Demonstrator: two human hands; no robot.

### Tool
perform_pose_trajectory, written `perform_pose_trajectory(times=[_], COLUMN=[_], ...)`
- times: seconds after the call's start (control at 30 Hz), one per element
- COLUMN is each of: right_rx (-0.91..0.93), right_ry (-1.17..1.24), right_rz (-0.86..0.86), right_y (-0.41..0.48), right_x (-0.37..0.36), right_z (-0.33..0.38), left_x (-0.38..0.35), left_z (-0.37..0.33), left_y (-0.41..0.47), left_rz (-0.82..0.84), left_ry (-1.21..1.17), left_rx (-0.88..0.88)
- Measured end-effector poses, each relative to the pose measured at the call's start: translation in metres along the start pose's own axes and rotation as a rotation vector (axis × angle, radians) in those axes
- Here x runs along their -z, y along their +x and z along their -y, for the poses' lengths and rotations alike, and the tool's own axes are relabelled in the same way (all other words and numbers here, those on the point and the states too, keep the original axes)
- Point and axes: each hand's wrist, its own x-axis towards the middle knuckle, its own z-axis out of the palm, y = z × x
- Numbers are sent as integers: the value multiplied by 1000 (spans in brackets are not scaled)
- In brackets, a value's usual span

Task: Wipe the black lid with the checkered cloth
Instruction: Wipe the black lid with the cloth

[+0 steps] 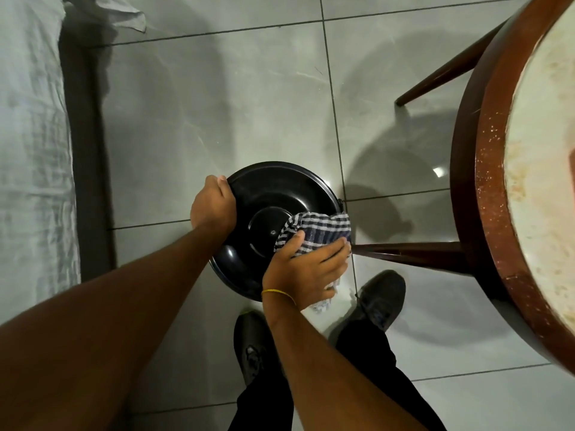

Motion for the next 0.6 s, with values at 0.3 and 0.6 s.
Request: perform_pose_trajectory(times=[0.3, 0.6], right_rx=[1155, 2033], right_ry=[-316, -601], right_rz=[249, 483], right_y=[27, 117], right_x=[-3, 46], right_z=[-15, -63], left_x=[4, 6], left_z=[3, 1], left_y=[6, 2], left_rz=[55, 45], left_ry=[-14, -12], left_rx=[-64, -97])
